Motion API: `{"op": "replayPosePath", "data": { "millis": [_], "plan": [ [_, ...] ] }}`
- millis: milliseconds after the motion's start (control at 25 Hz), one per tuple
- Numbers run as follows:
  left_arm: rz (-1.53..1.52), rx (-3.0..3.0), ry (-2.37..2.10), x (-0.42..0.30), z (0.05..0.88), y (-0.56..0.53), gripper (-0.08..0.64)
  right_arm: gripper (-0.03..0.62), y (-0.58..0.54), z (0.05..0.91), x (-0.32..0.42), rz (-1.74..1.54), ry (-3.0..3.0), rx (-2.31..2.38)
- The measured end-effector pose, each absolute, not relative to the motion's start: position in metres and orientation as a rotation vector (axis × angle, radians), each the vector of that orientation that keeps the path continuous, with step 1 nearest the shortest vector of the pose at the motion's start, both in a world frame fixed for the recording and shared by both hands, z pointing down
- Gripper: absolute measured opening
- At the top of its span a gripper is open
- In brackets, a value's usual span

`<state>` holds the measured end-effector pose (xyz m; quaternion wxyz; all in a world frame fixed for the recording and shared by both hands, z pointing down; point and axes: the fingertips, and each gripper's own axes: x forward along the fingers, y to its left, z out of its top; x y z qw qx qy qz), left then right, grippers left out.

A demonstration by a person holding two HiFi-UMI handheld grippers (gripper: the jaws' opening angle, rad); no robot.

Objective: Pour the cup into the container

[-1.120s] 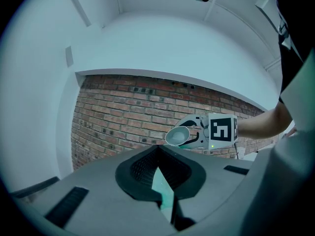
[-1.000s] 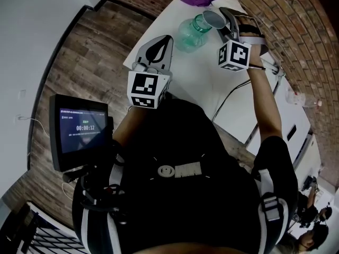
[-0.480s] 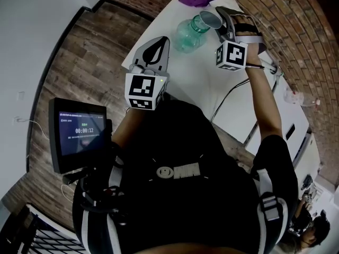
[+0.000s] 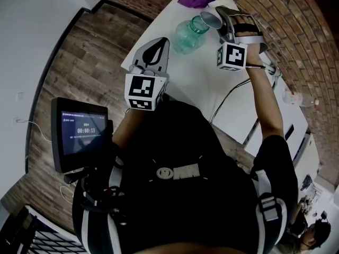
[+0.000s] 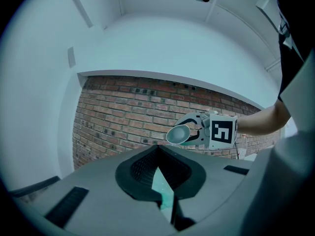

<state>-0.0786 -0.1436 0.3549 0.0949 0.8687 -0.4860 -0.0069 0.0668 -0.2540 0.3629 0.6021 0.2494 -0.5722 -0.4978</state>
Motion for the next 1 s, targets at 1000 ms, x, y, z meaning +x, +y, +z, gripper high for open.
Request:
{"op": "replayPosePath", "data": {
  "millis": [1000],
  "plan": [
    [-0.035, 2.586, -1.435, -0.073, 0.351, -0.146, -0.002, 0.264, -0.253, 0.329, 0.061, -1.384, -1.149, 0.474]
  ]
}}
